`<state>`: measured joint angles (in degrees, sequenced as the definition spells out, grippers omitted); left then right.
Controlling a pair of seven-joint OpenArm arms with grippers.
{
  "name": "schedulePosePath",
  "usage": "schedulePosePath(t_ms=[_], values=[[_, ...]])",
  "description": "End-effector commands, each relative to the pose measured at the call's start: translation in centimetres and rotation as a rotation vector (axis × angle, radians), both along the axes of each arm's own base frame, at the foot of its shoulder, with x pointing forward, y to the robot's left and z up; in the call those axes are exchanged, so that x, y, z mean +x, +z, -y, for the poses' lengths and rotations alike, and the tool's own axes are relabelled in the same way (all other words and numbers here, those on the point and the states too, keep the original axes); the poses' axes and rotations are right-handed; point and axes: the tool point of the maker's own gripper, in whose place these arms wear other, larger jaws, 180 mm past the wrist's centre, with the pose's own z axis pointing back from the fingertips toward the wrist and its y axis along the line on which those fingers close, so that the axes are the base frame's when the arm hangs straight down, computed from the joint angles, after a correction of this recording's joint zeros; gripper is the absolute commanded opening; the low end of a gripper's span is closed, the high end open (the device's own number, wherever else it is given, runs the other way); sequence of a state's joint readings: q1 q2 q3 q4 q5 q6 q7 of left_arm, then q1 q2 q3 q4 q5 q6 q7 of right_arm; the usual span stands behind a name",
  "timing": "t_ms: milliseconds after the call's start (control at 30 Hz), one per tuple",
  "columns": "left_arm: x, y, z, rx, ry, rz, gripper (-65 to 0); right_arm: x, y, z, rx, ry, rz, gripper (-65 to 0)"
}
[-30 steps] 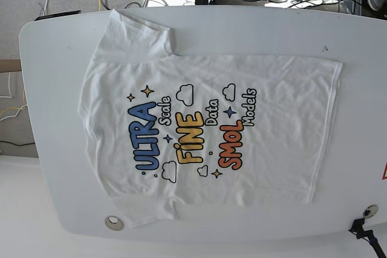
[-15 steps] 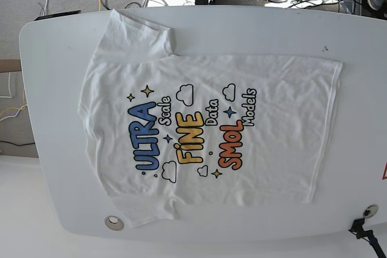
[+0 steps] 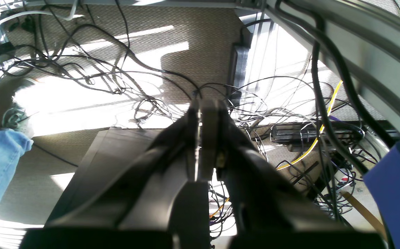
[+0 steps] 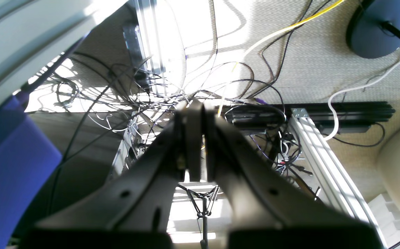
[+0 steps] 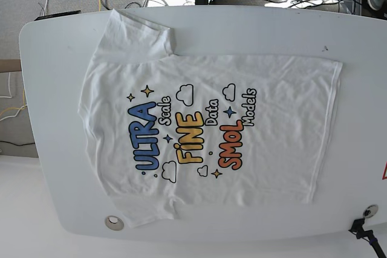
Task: Fold the T-shirt properly
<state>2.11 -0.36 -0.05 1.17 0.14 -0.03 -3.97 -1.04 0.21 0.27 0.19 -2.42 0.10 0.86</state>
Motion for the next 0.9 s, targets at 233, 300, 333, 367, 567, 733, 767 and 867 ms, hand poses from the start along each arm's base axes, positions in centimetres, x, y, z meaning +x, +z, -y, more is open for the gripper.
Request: schedulePosePath(t_ms=[233,300,333,367,567,733,767,867], values=[[0.9,0.1,-1.4,0.015,-0.017,0.032,-64.7,1.2,0.0,2.5,-0.021,-0.011,0.065,-64.4],[0.9,0.1,-1.4,0.015,-0.017,0.032,-64.7,1.1,0.0,2.6,-0.022,-0.011,0.061,-64.5],[0.9,0.1,-1.5,0.017,-0.017,0.032,-64.7,1.1,0.0,2.6,-0.022,-0.011,0.061,-64.4],[0.9,0.1,-1.5,0.017,-0.017,0.032,-64.7,1.1,0.0,2.6,-0.022,-0.011,0.061,-64.4],[0.9,0.1,-1.5,0.017,-0.017,0.032,-64.7,1.1,0.0,2.5,-0.021,-0.012,0.072,-64.6],[0.3,0.2,-1.5,0.017,-0.020,0.052,-64.7,1.3,0.4,2.3,-0.018,-0.006,0.134,-64.6],[0.1,0.3,-1.5,0.018,-0.022,0.062,-64.7,1.4,0.6,2.4,-0.022,-0.005,0.156,-64.6],[-0.7,0.9,-2.0,0.027,-0.033,0.100,-64.7,1.4,1.3,2.7,-0.027,0.002,0.206,-64.6]])
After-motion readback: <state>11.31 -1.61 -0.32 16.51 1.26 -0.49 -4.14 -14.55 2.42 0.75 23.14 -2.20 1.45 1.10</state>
